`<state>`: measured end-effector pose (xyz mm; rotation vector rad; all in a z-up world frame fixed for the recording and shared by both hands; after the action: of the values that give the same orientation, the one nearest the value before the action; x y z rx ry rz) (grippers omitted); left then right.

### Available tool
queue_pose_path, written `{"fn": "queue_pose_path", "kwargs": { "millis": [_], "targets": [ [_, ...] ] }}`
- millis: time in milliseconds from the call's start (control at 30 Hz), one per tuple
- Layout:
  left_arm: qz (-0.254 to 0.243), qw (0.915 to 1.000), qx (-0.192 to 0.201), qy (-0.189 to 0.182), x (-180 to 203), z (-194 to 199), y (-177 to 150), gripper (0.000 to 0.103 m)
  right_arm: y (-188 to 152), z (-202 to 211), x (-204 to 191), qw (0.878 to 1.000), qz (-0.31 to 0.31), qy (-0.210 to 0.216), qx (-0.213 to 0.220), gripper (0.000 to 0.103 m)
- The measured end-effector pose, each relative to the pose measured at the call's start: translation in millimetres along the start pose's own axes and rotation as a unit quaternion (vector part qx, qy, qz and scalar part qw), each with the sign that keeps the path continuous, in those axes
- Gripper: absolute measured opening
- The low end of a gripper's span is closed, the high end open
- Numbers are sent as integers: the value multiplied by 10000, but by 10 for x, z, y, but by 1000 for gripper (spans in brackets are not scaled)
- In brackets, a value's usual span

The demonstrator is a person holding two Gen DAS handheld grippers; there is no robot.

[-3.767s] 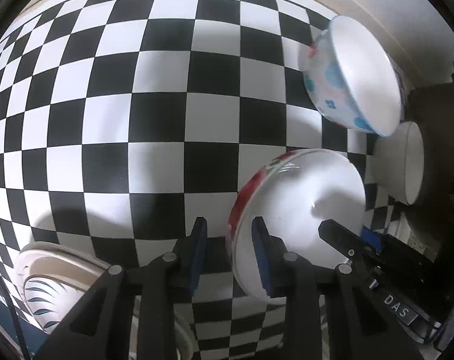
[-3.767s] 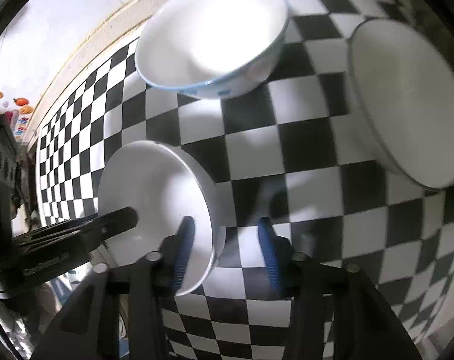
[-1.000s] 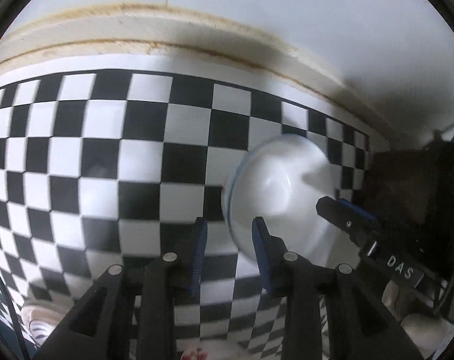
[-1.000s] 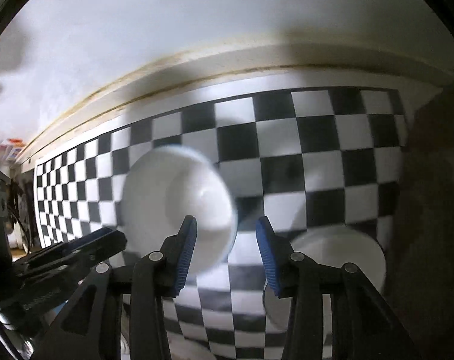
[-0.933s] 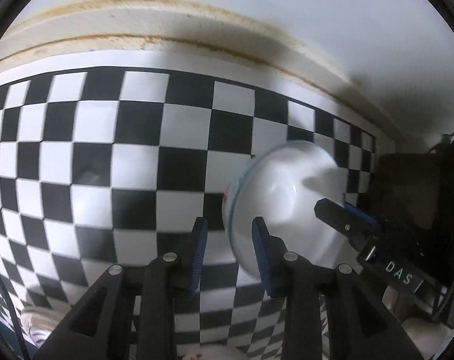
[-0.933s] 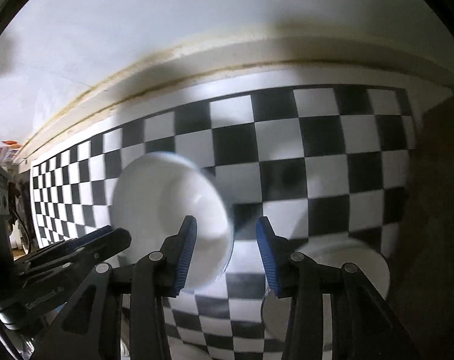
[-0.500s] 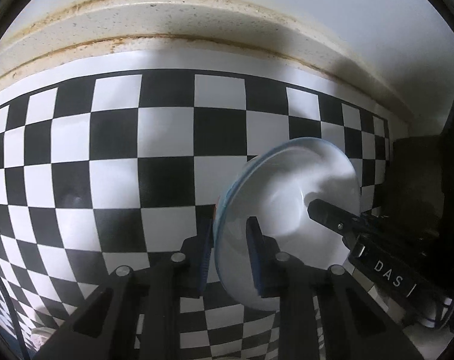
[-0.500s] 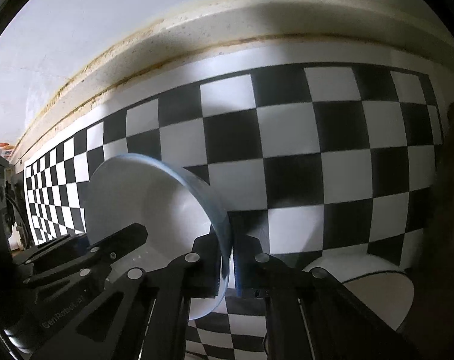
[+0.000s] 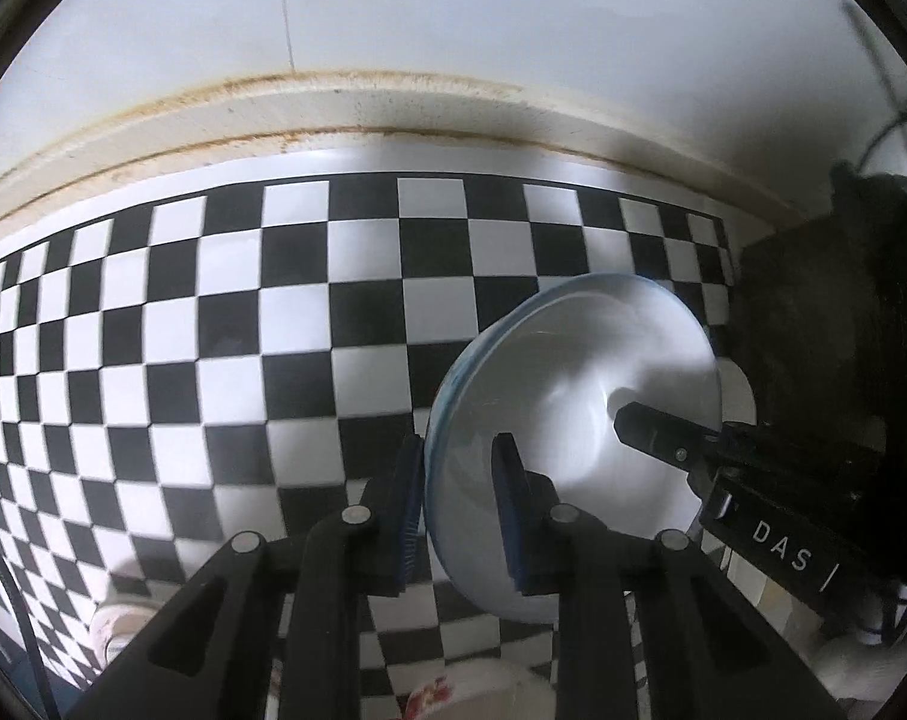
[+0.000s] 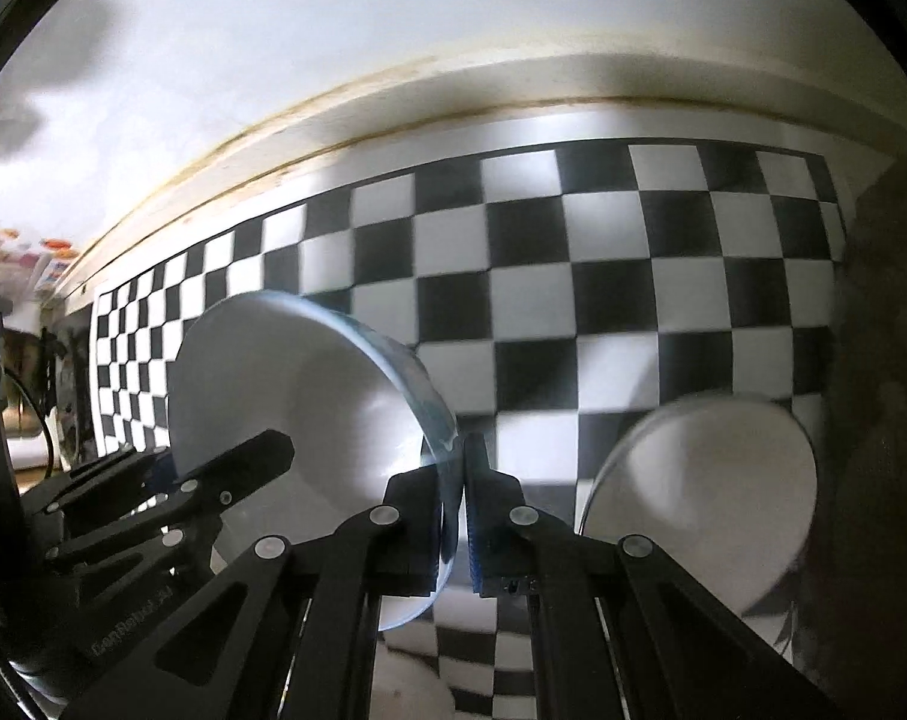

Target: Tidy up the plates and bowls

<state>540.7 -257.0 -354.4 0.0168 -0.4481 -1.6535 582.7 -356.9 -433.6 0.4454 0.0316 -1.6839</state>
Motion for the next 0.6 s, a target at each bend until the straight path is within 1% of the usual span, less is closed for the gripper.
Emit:
{"fn": "queue_pose_path", "kwargs": {
  "millis": [100, 200, 267, 467, 600],
  "targets": [
    [-105, 9998, 160, -13, 2, 273, -118, 20, -165, 247, -91, 9999, 70, 58, 112, 8],
    [-171, 9995, 251, -47, 50, 463, -257, 20, -362, 483, -184, 9996, 119, 112, 208, 8],
    [-218, 9993, 287, -108, 3, 641, -368, 20, -505, 659, -208, 9994, 151, 143, 267, 8],
    [-418, 9985, 311, -184, 151, 900, -713, 20, -947, 1117, -292, 9987, 196, 229, 407, 8],
    [-495, 9980, 284, -269, 154, 1067, -939, 20, -1213, 1273, -357, 9984, 193, 271, 454, 8]
  ]
}}
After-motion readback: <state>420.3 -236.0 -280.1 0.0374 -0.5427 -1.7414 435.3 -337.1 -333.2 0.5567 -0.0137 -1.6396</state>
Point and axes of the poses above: each gripper's, at about its wrist camera, not at the fingertips, and z roughly against the way its jaws point, x to its right, y to its top, the point moved 5 cm from there along -z, roughly the way its jaws point, and after that the axes turned 15 degrees about x, right-handed, at the moved point
